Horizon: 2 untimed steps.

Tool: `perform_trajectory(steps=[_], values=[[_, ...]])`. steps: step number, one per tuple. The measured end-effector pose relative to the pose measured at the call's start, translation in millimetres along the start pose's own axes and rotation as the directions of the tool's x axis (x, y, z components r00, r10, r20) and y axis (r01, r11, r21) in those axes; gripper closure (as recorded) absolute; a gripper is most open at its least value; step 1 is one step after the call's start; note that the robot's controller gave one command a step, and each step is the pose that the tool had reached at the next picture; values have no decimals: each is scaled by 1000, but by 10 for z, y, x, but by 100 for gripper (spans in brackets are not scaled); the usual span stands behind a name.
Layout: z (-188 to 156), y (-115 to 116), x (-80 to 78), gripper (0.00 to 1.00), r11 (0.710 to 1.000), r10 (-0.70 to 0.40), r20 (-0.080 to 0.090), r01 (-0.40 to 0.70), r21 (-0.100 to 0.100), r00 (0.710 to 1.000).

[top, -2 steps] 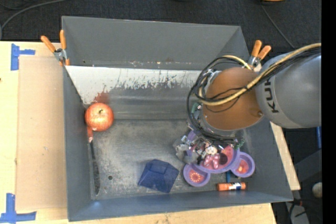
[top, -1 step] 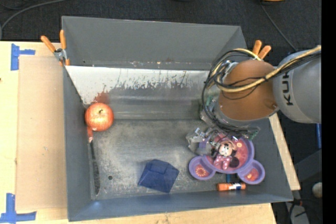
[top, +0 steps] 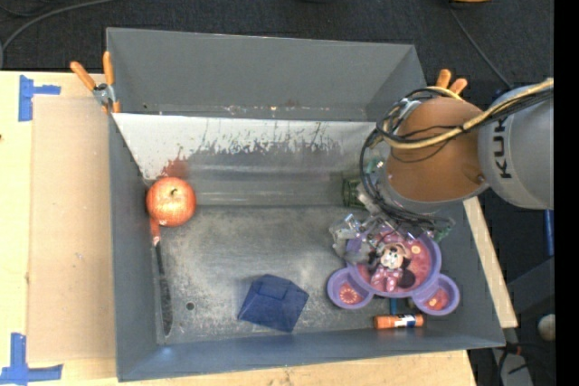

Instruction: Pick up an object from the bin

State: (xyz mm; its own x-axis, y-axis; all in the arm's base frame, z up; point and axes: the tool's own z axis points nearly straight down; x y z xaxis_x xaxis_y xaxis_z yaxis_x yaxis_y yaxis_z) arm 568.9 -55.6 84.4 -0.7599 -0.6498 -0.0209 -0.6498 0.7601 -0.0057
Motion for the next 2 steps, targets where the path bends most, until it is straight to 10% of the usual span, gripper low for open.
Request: perform_trajectory(steps=[2], values=[[51, -277, 174, 100, 1000, -23, 7, 23, 1, 1000]])
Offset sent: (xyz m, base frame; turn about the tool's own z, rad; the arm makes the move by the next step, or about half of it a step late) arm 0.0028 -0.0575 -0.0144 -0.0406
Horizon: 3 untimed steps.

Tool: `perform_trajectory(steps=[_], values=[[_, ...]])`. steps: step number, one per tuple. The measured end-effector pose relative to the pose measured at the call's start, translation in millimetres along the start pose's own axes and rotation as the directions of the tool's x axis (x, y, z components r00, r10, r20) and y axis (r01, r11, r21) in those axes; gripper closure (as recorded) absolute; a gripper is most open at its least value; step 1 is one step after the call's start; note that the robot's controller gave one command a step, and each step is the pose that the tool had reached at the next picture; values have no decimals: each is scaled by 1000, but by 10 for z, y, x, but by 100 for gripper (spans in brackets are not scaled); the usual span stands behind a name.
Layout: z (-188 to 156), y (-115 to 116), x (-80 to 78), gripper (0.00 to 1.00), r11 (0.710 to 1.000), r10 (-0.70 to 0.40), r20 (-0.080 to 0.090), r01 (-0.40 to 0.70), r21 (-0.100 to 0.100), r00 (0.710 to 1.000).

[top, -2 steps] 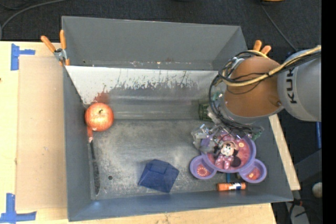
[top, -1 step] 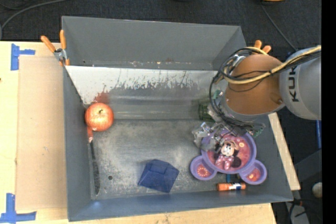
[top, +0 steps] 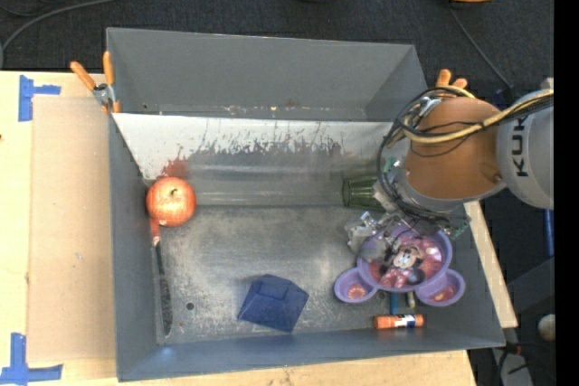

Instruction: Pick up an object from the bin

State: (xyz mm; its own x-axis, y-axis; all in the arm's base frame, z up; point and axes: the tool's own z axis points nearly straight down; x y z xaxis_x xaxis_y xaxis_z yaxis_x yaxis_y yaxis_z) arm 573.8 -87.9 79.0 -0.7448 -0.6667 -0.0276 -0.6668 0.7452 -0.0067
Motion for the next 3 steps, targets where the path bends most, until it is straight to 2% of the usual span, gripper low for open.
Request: perform_trajectory(steps=[1, 2, 3], values=[[37, -192, 455, 100, 1000, -16, 19, 16, 2, 1000], [-8, -47, 485, 100, 1000, -21, 19, 21, 8, 1000], [33, -463, 280, 100, 999, -50, 21, 50, 0, 999]])
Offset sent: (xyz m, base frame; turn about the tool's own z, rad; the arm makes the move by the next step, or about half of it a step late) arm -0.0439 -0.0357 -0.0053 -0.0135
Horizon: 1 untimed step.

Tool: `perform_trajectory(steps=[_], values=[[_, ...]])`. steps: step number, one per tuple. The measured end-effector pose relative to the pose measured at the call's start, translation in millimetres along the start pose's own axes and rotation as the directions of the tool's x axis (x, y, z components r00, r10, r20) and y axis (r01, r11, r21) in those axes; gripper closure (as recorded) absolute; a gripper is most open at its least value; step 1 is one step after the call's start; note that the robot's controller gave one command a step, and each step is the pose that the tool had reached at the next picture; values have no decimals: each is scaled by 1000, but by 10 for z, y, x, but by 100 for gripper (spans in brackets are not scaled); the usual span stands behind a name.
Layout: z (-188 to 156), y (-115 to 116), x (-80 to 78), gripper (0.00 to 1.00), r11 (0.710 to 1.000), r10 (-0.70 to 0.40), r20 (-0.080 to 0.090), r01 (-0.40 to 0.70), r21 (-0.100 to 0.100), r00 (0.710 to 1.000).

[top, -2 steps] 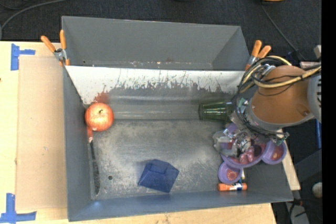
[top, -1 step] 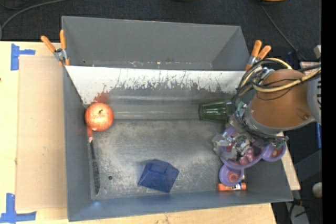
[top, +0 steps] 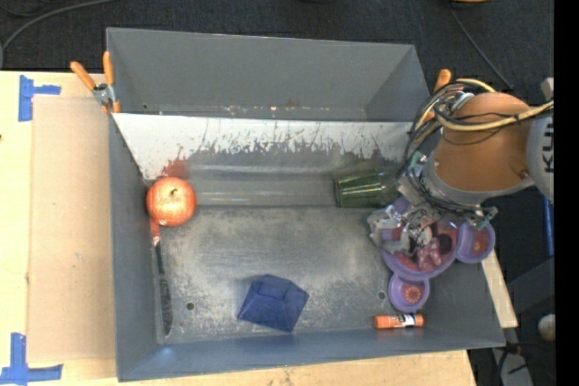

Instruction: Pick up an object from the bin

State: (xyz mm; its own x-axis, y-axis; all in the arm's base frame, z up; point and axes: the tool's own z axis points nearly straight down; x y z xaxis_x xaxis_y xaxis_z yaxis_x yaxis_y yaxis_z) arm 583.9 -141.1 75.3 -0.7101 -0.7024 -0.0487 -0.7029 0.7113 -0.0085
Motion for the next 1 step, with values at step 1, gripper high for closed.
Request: perform_trajectory(steps=[1], values=[[34, -246, -203, 100, 998, -40, -19, 39, -39, 999]])
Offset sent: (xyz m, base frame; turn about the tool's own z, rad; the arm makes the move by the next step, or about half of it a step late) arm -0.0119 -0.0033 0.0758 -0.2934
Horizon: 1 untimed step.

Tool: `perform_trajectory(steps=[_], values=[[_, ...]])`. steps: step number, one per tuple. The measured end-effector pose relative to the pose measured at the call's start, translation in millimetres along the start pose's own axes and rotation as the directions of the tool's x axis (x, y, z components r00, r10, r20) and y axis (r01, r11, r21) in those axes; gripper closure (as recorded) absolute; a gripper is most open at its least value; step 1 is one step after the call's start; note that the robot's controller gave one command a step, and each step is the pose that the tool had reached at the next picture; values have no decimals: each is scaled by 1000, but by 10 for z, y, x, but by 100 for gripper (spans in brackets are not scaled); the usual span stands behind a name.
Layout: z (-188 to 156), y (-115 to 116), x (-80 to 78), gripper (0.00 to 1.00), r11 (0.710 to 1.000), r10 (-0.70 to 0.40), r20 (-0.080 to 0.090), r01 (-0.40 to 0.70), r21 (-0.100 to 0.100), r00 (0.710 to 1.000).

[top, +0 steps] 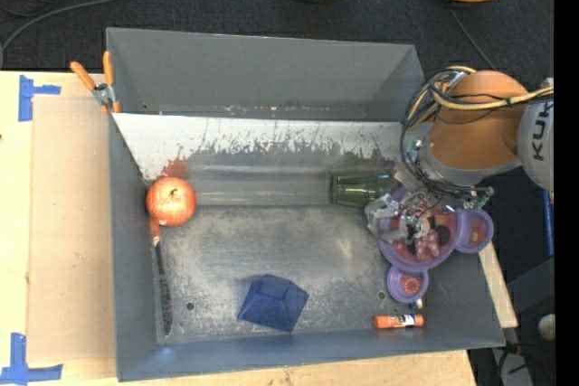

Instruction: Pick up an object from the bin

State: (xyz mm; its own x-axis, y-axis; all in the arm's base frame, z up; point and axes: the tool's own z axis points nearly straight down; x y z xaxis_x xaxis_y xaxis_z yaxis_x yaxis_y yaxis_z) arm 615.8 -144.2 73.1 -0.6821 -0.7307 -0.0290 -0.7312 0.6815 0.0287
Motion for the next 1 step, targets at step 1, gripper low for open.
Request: perform_trajectory(steps=[1], values=[[-252, 118, 90, 100, 994, -106, 9, 106, 16, 994]])
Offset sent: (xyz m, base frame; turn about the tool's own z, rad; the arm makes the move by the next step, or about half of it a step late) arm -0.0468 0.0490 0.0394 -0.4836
